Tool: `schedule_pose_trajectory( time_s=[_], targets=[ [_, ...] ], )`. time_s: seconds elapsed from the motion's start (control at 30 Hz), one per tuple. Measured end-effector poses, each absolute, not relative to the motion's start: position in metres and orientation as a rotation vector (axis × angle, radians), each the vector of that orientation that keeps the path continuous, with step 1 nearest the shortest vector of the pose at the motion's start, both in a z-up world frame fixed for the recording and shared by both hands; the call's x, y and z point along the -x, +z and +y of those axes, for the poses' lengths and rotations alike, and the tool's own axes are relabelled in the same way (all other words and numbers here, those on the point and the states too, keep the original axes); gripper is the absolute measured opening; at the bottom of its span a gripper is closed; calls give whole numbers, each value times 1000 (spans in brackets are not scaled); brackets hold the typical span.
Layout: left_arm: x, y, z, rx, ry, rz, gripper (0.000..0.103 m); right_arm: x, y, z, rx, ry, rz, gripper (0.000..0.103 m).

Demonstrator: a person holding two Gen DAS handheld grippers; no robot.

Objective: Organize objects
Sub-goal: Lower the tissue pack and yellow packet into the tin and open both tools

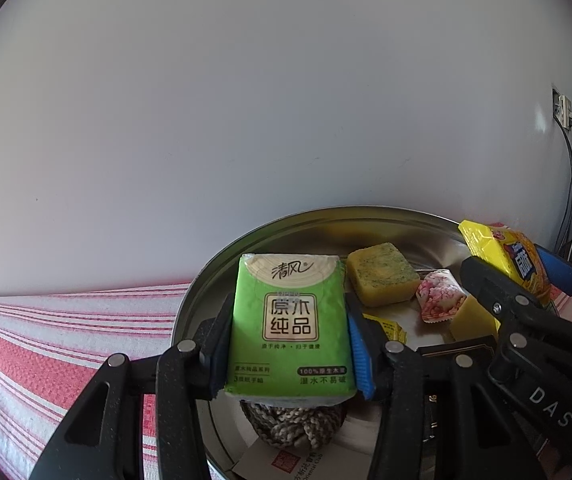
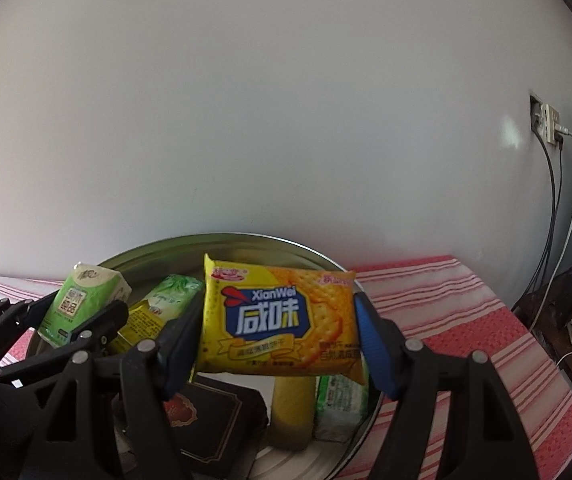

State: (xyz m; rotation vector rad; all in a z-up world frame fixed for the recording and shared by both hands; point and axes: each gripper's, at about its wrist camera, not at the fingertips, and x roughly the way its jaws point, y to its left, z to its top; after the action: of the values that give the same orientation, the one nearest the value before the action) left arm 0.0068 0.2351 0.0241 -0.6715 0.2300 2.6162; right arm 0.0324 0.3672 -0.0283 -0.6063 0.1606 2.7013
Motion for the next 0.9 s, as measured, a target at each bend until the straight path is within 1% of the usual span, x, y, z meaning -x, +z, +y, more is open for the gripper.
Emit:
schedule_pose_trajectory(
  time_s=[0.17,0.33,0.37,0.47,0.5,0.53,0.57,0.6,0.67,0.8,0.9],
  targets=[
    [-6,25,236,671,2620,230,51,-32,-29,373,628,2714,217,72],
    [-7,26,234,674,2621,225,51,-32,-29,380,635,2719,221,72],
    [-8,27,233,675,2621,221,51,-30,-32,368,637,2718,226,73],
    [-8,29,229,679,2626,194,53,-29,-39,373,663,2743,289,75],
    [-8,30,227,687,2624,174,60,-30,-40,374,674,2759,327,76],
    [-8,29,226,708,2614,158,69,-30,-41,378,679,2772,370,77],
    [-8,29,224,726,2603,141,86,-32,-42,381,671,2780,408,77],
    [-9,30,224,727,2598,131,91,-34,-41,384,651,2801,444,90],
    [-15,32,224,698,2591,139,91,-41,-37,382,579,2824,468,101],
    [-27,36,225,696,2576,176,94,-51,-28,372,464,2804,385,103],
    [-35,38,223,694,2581,180,94,-59,-20,364,423,2793,397,103]
  ],
)
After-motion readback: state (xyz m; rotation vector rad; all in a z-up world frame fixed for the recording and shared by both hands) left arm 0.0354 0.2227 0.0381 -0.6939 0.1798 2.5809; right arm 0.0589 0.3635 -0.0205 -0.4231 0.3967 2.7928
